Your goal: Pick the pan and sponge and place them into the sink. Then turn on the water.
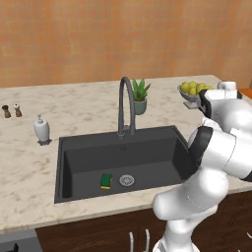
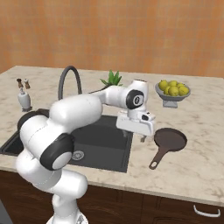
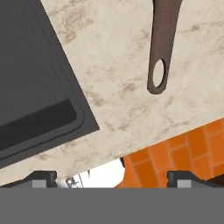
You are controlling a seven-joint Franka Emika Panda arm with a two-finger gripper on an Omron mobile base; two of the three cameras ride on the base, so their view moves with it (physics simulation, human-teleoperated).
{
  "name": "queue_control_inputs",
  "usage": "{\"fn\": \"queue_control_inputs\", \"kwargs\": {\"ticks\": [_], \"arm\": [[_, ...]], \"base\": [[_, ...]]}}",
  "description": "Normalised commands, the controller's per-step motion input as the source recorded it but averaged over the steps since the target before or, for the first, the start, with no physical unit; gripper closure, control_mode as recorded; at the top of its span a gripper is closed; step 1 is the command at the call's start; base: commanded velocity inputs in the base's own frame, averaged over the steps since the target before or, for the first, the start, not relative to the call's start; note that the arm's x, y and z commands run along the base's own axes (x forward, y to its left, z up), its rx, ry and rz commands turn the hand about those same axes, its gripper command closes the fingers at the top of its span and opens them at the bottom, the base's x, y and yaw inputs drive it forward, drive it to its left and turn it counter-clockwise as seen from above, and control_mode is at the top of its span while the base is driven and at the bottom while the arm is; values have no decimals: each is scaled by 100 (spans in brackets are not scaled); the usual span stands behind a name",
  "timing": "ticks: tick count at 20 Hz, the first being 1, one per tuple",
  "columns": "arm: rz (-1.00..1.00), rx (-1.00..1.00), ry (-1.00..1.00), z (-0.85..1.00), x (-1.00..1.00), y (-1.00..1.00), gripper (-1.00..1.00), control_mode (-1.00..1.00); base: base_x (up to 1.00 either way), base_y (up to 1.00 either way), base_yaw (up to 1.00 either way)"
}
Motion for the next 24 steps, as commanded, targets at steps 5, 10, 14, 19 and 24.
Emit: {"fn": "queue_control_inputs", "kwargs": {"ticks": [5,10,14,19,24], "arm": [[0,1,-11,-29,8,-57,-100,-100],[0,0,-13,-37,16,-60,-100,-100],[0,0,-14,-38,24,-43,-100,-100],[0,0,-3,-25,17,-25,-100,-100],[0,0,0,-30,30,-16,-100,-100]], "base": [[0,0,0],[0,0,0],[0,0,0],[0,0,0],[0,0,0]]}}
